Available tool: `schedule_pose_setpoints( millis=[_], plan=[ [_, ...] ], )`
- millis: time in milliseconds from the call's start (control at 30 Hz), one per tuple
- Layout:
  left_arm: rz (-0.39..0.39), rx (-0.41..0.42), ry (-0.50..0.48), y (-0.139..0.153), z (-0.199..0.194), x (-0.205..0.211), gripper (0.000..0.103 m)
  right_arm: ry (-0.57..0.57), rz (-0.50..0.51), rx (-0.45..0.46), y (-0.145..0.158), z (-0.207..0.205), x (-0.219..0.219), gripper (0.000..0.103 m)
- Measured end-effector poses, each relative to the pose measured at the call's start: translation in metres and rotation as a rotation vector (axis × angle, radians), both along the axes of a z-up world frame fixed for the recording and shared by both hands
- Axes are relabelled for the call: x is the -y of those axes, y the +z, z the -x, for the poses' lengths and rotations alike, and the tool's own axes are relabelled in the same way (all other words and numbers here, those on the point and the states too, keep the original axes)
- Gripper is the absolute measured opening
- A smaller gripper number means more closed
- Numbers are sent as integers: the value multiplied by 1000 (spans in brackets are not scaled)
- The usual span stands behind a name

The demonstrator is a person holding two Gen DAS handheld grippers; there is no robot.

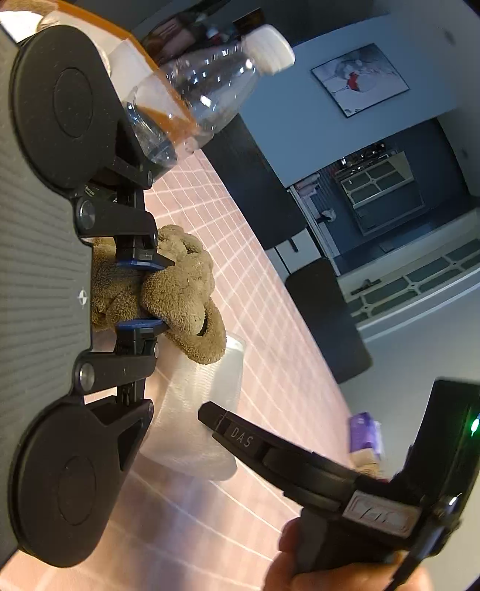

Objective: Organize soft objects
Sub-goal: 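Grasp the brown plush with the left tool while the right tool grasps the clear mesh bag, then carry the plush and mesh bag over the orange box and release both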

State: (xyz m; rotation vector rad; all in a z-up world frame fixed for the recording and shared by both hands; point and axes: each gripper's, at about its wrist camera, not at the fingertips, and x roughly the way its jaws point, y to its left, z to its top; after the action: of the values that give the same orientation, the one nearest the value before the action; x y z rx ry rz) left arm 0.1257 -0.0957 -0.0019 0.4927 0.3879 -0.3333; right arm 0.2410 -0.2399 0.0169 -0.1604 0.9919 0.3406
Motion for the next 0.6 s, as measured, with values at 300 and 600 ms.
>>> schedule_pose_setpoints(
  millis=[300, 600],
  plan=[
    [144, -28, -68, 43, 45, -26, 28, 17, -6, 92, 51, 60, 6, 0],
    [294, -35, -104, 87, 98, -86, 28, 97, -27, 187, 96, 130, -10, 0]
  ],
)
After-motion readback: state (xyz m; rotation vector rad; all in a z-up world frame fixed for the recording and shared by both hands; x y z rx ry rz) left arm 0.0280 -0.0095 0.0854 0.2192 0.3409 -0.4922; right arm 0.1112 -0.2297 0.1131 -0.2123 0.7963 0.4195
